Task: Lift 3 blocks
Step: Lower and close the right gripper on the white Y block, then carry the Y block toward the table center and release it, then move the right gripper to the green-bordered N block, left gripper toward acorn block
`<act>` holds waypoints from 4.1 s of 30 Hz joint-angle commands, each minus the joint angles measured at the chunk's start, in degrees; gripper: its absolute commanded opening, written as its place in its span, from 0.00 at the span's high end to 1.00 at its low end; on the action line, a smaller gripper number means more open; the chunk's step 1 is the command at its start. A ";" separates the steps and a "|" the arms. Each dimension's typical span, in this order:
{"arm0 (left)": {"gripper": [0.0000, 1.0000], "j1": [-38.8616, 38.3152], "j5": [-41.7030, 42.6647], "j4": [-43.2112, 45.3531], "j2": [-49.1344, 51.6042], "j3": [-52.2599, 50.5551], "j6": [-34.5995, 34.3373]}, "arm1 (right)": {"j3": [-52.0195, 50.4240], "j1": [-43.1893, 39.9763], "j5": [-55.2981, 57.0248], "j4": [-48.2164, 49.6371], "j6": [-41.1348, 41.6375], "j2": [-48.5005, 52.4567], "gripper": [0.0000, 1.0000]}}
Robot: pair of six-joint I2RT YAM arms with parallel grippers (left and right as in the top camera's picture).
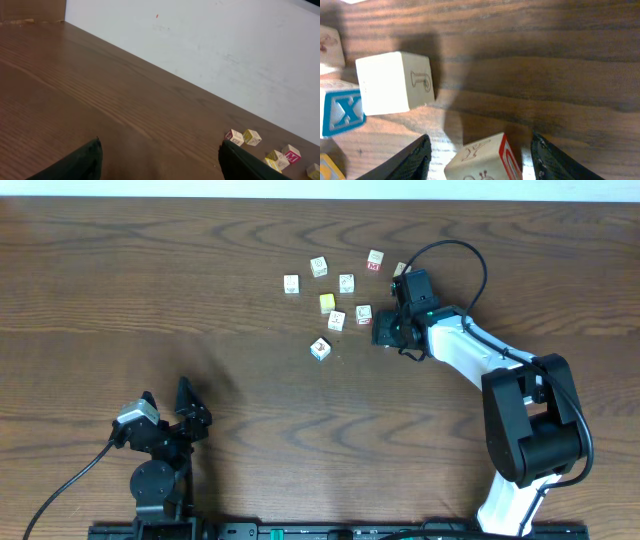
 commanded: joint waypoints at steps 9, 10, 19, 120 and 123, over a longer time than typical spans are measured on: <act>0.25 0.24 -0.81 -2.56 -0.31 -0.87 -0.13 | 0.26 0.46 0.20 -4.39 -9.88 0.39 0.85; 0.25 0.24 -0.81 -2.56 -0.31 -0.87 -0.13 | 0.26 0.46 0.61 -4.74 -9.86 0.39 0.87; 0.25 0.24 -0.81 -2.56 -0.31 -0.87 -0.13 | 0.26 0.85 0.81 -13.79 -5.25 -0.66 0.99; 0.17 -26.84 14.91 15.43 79.19 32.57 -1.18 | 33.38 -0.15 -5.16 -26.12 -15.67 11.26 0.18; 0.17 -27.17 14.95 16.92 82.51 32.68 -1.18 | 33.38 0.02 -5.16 -26.08 -15.67 12.33 0.18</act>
